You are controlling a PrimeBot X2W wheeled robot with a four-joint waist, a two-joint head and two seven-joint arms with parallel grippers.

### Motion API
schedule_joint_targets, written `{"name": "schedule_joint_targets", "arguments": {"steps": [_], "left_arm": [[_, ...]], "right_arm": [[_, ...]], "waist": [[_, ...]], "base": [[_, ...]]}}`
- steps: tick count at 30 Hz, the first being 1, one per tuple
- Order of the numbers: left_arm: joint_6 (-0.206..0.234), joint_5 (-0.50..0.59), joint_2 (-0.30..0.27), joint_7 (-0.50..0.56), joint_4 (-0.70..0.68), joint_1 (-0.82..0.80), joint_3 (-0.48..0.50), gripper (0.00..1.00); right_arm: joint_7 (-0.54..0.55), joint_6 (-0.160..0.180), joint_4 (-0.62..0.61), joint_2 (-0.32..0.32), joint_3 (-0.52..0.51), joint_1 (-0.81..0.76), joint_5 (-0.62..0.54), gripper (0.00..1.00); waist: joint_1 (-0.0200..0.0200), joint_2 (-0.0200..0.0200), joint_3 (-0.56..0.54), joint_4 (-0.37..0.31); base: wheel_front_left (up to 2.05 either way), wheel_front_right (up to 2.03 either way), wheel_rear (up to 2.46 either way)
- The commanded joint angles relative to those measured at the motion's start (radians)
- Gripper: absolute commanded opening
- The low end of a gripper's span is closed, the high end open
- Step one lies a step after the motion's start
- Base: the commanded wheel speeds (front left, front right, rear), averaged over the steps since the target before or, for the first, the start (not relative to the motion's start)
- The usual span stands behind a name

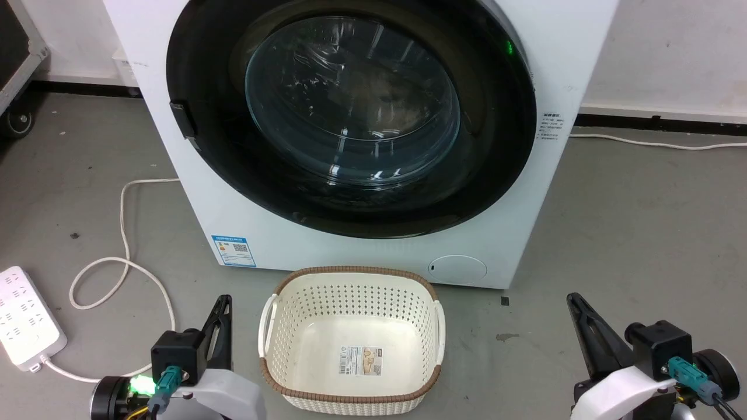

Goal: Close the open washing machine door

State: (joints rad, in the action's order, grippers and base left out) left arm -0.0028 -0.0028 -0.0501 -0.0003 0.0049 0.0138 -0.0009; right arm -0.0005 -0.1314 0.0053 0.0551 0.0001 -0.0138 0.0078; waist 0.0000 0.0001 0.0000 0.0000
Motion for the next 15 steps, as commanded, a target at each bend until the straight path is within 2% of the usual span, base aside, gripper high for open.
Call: {"name": "schedule_joint_targets", "arguments": {"steps": [1,15], "left_arm": [[0.003,0.003,0.000,0.000,-0.005,-0.014,0.001,0.00],[0.003,0.003,0.000,0.000,-0.005,-0.014,0.001,0.00]], "right_arm": [[0.000,0.001,-0.005,-0.005,0.000,0.014,-0.008,0.00],[0.000,0.001,-0.005,-0.005,0.000,0.014,-0.008,0.00]], "waist": [[0.0000,-0.0001,0.000,0.000],[0.0000,-0.0001,0.000,0.000]], "base": [[0.00,0.00,0.00],[0.00,0.00,0.00]]}}
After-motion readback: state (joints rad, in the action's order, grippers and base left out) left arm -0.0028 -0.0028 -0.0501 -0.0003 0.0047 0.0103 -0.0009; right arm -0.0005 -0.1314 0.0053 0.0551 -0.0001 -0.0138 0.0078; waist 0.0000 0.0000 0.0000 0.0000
